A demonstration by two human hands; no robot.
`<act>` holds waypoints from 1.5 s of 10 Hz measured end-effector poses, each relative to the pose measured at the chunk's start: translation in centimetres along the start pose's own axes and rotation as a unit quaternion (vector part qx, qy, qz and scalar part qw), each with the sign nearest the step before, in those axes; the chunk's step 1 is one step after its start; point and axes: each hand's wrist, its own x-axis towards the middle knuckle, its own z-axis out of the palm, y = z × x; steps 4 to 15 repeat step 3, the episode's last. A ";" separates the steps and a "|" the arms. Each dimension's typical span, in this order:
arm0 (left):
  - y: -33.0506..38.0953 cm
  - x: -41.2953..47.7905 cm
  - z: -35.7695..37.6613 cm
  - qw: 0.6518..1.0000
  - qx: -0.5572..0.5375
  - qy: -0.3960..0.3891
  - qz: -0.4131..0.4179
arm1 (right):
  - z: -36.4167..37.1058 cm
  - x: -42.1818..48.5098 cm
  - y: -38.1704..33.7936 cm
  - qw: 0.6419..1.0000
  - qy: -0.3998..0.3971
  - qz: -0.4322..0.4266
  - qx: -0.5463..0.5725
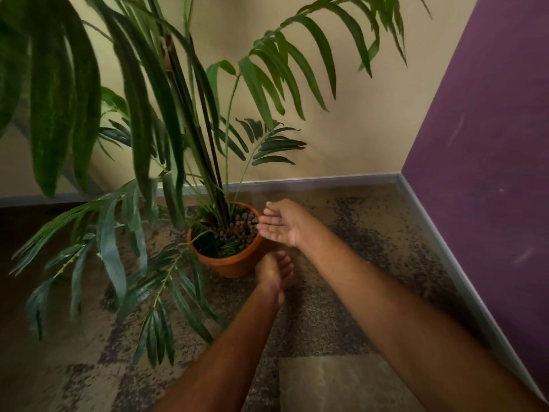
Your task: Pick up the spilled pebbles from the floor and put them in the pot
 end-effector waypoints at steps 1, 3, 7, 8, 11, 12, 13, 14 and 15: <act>-0.8 1.0 0.9 0.999 0.046 0.006 0.014 | -5.4 0.2 0.3 0.997 0.068 -0.016 -0.011; -2.1 4.9 1.8 0.975 0.186 0.059 0.102 | -17.9 0.3 1.5 0.955 0.283 -0.085 0.004; -2.1 4.9 1.8 0.975 0.186 0.059 0.102 | -17.9 0.3 1.5 0.955 0.283 -0.085 0.004; -2.1 4.9 1.8 0.975 0.186 0.059 0.102 | -17.9 0.3 1.5 0.955 0.283 -0.085 0.004; -2.1 4.9 1.8 0.975 0.186 0.059 0.102 | -17.9 0.3 1.5 0.955 0.283 -0.085 0.004; -2.1 4.9 1.8 0.975 0.186 0.059 0.102 | -17.9 0.3 1.5 0.955 0.283 -0.085 0.004; -2.1 4.9 1.8 0.975 0.186 0.059 0.102 | -17.9 0.3 1.5 0.955 0.283 -0.085 0.004; -2.1 4.9 1.8 0.975 0.186 0.059 0.102 | -17.9 0.3 1.5 0.955 0.283 -0.085 0.004; -2.1 4.9 1.8 0.975 0.186 0.059 0.102 | -17.9 0.3 1.5 0.955 0.283 -0.085 0.004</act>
